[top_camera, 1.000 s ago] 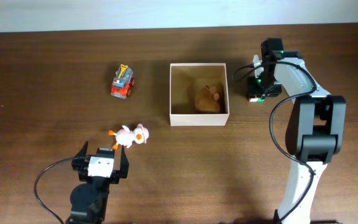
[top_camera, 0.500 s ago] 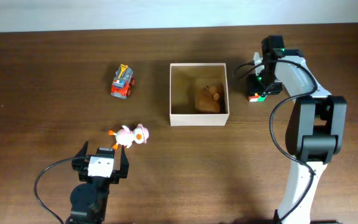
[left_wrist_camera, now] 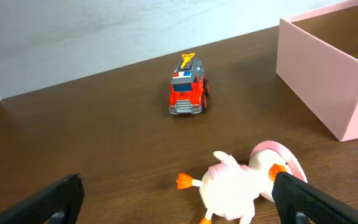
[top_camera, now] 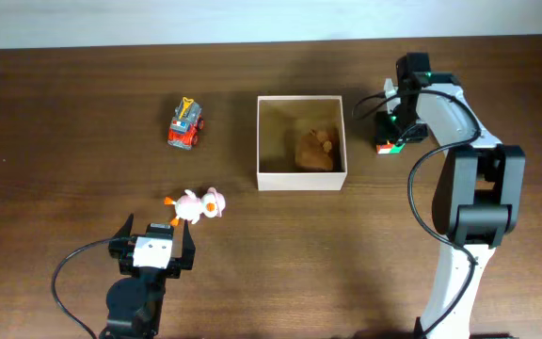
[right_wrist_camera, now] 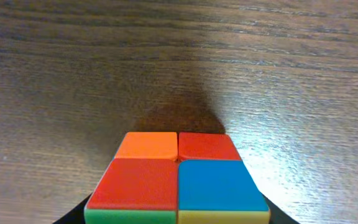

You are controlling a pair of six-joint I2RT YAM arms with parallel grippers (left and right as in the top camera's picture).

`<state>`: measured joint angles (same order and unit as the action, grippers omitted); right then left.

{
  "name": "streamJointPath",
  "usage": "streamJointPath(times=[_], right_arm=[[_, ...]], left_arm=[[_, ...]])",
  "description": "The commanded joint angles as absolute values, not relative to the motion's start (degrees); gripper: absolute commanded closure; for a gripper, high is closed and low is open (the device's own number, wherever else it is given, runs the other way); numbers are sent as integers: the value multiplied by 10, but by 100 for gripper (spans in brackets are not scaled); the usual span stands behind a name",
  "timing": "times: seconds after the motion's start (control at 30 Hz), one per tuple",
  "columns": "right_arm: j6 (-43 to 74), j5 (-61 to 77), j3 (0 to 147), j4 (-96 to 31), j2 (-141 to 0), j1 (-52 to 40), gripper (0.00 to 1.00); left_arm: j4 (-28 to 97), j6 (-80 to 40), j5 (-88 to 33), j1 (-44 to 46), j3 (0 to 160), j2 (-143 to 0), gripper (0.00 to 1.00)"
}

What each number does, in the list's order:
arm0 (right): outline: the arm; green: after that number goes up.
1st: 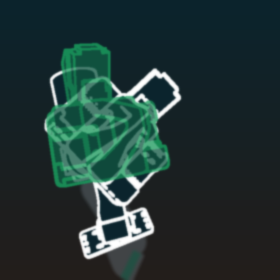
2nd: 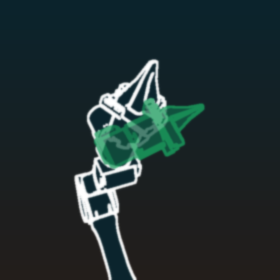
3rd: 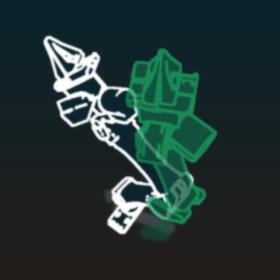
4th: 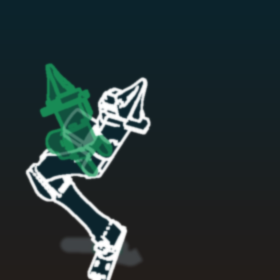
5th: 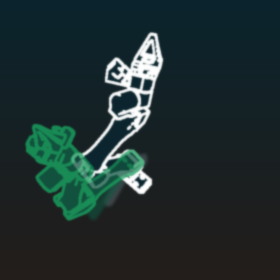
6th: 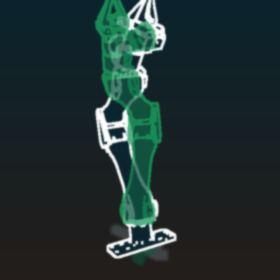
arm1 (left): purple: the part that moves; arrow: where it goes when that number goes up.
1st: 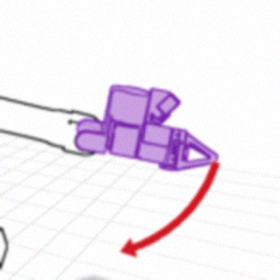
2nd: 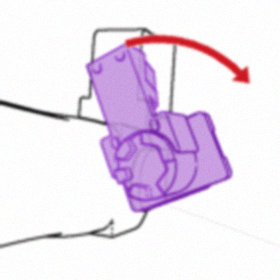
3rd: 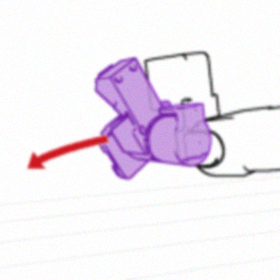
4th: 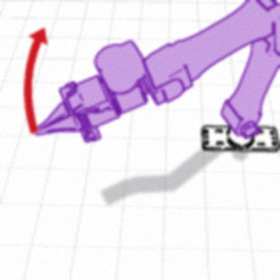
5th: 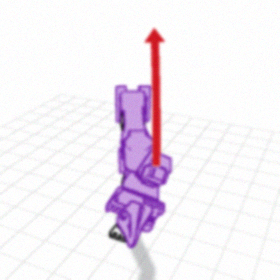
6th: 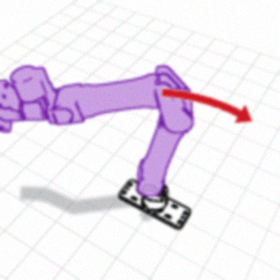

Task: Pack container
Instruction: 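Lift the cube and carry it left over the box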

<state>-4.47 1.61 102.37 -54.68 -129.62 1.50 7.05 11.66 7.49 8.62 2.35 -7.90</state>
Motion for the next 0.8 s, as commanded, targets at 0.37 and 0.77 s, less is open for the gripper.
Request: streamJointPath(times=[0.37, 0.77], right_arm=[[-40, 20, 1185, -624, -1305, 15, 55], [-14, 61, 1341, -731, -1305, 2, 54]], left_arm=[[69, 110, 69, 88, 18, -74, 1], [69, 110, 69, 88, 19, -74, 1]])
